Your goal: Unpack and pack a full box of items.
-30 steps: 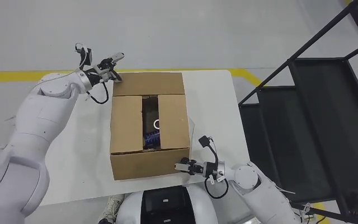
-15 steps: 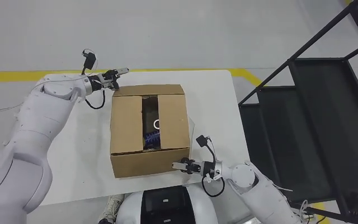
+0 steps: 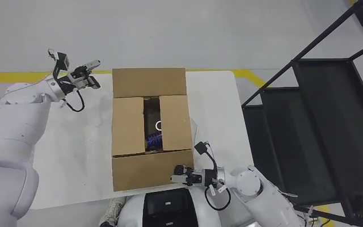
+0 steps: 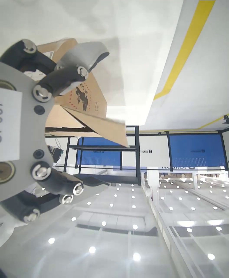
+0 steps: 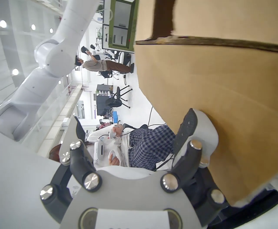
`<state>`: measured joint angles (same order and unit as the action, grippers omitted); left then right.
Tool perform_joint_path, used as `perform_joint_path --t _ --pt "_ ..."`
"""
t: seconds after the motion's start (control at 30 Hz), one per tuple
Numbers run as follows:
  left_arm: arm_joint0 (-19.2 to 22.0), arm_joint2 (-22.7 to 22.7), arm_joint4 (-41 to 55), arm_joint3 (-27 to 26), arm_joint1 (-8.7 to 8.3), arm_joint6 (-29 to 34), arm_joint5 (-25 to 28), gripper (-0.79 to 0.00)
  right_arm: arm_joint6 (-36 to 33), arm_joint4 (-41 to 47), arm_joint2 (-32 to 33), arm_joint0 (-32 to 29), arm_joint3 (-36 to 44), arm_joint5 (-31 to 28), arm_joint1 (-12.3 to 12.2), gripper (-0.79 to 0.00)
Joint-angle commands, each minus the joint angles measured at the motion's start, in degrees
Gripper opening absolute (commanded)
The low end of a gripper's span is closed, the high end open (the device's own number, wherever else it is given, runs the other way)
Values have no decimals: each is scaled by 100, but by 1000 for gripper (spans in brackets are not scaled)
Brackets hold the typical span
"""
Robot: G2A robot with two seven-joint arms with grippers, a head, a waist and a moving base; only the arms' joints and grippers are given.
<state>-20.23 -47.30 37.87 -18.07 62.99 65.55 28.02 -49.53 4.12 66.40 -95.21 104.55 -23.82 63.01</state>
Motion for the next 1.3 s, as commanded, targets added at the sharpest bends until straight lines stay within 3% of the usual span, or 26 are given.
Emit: perform_joint_path --t 0.0,0.13,0.2,0.47,0.6,0.7,1.13,1.27 --pt "-95 -203 239 46 -119 346 36 0 -132 58 66 92 188 106 -20 0" --pt "-366 -566 667 -24 -347 1084 -13 0 -77 24 -27 384 601 436 -5 0" --pt "-548 -684 675 -299 -473 1262 -190 0 -35 76 -136 640 694 687 21 0" --pt "-1718 -1437 656 -2210 -1096 1853 -781 0 200 -97 -959 2191 -170 1979 255 0" --pt "-2396 -1940 788 -3280 -1370 2245 -1172 0 432 40 -1332 2646 -566 2177 391 0" --pt "-2876 -2199 844 -3948 -1539 2245 -1172 0 448 69 -1353 2673 -592 2178 401 0" --pt "-2876 -2199 844 -3948 -1539 2245 -1172 0 448 69 -1353 2673 -592 2178 401 0" --pt "-2993 -2185 641 -4247 -1535 2037 -1068 0 513 163 -1472 2748 -635 2253 445 0"
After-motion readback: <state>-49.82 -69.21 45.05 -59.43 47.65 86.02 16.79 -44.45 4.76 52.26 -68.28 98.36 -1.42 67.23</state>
